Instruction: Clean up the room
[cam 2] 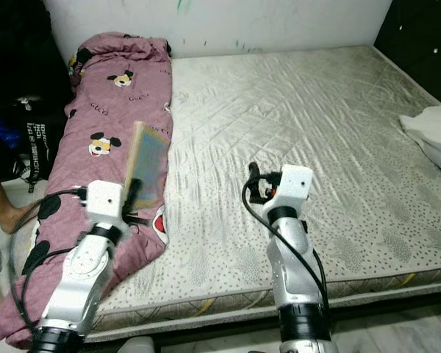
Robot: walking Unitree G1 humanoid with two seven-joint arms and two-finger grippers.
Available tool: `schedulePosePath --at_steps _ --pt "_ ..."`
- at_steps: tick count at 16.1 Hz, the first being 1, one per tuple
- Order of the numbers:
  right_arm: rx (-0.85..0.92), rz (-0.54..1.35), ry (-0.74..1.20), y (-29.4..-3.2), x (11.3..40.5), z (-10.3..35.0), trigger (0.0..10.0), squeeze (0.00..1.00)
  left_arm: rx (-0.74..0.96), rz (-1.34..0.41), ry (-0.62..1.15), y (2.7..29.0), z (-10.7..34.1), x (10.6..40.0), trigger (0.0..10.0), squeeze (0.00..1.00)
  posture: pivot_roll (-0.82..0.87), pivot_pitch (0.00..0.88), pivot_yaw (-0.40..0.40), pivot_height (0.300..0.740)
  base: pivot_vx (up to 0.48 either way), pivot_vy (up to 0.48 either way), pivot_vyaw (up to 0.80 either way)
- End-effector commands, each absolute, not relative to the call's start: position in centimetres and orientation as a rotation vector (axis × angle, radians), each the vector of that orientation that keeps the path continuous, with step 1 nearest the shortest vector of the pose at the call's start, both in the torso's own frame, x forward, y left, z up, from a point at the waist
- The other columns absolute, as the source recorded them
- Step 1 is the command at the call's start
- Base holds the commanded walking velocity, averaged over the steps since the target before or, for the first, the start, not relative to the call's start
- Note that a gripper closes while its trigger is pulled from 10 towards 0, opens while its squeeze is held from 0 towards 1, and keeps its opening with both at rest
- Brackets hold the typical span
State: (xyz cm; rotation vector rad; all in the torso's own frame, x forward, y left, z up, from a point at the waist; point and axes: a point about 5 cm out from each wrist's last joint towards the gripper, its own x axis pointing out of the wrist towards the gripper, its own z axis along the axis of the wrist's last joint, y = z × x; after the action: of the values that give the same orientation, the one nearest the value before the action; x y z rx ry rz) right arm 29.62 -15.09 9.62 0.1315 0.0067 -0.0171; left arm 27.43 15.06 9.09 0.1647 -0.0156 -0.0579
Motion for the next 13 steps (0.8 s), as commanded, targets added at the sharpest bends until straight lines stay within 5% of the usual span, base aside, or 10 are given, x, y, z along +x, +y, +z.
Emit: schedulePosePath --at_steps 1,13 --pt "0.104 -0.034 0.032 -15.3 29.1 8.6 10.0 0.00 0.190 0.031 -0.053 16.7 9.6 27.5 10.0 0.00 0.04 0.000 0.017 0.740 0.000 0.000 0.00" --pt "0.041 -0.062 0.050 -14.7 28.4 7.3 10.0 0.00 0.233 -0.073 -0.087 15.2 9.4 27.5 10.0 0.00 0.03 0.000 0.037 0.740 0.000 0.000 0.00"
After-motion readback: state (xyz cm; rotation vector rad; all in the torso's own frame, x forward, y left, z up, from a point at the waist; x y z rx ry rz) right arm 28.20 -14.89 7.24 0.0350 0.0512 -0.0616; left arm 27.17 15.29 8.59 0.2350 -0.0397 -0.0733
